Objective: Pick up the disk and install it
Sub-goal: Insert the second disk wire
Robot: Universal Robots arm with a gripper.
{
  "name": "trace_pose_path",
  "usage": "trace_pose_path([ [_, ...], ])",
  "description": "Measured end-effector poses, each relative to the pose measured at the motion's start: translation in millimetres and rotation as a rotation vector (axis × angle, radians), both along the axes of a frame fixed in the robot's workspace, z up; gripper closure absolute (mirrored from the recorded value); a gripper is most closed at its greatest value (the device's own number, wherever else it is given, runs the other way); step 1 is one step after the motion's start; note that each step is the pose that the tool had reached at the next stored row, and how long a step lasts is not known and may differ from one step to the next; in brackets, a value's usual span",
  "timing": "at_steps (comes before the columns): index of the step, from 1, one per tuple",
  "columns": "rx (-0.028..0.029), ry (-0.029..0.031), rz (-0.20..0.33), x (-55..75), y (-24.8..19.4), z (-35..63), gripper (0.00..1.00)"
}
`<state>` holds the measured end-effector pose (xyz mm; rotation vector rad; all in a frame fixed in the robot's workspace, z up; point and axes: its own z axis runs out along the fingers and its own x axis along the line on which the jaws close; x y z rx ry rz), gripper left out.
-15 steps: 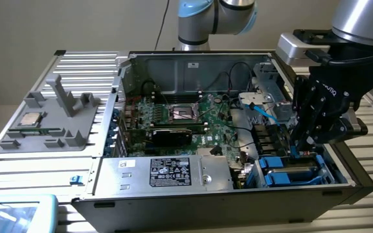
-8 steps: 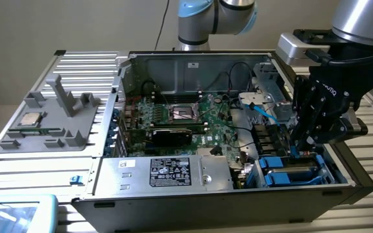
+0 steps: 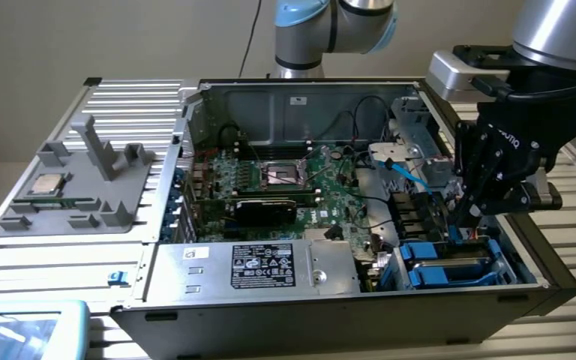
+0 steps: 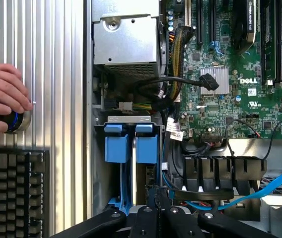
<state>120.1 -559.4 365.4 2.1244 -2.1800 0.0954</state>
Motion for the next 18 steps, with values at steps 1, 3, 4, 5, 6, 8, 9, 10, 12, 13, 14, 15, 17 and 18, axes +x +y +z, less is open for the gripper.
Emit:
trace_pose_path([
  [1, 0.0000, 0.0000, 0.000, 0.0, 0.0, 0.0, 0.89],
  [3, -0.0006, 0.0000, 0.000, 0.0, -0.4, 0.3, 0.89],
  [4, -0.0004, 0.0000, -0.002, 0.0, -0.9, 0.1, 0.89],
  [5, 0.0011, 0.0000, -0.002, 0.0, -1.9, -0.3, 0.89],
  [6, 0.0031, 0.0000, -0.002, 0.0, -3.2, -0.4, 0.89],
  [8, 0.0109, 0.0001, -0.002, 0.0, -6.4, -0.7, 0.89],
  [9, 0.0171, 0.0004, -0.002, 0.0, -8.9, -0.8, 0.89],
  [10, 0.0247, 0.0007, -0.002, 0.0, -10.9, -0.8, 0.89],
  [12, 0.0502, 0.0014, -0.002, 0.0, -14.1, -1.0, 0.89],
  [13, 0.0650, 0.0014, -0.002, 0.0, -15.8, -1.1, 0.89],
  [14, 0.0826, 0.0015, -0.002, 0.0, -17.3, -1.4, 0.89],
  [15, 0.1023, 0.0015, -0.002, 0.0, -18.6, -1.6, 0.89],
  [17, 0.1360, 0.0021, 0.007, 0.0, -19.0, -1.7, 0.89],
  [18, 0.1483, 0.0029, 0.019, 0.0, -19.0, -1.9, 0.89],
])
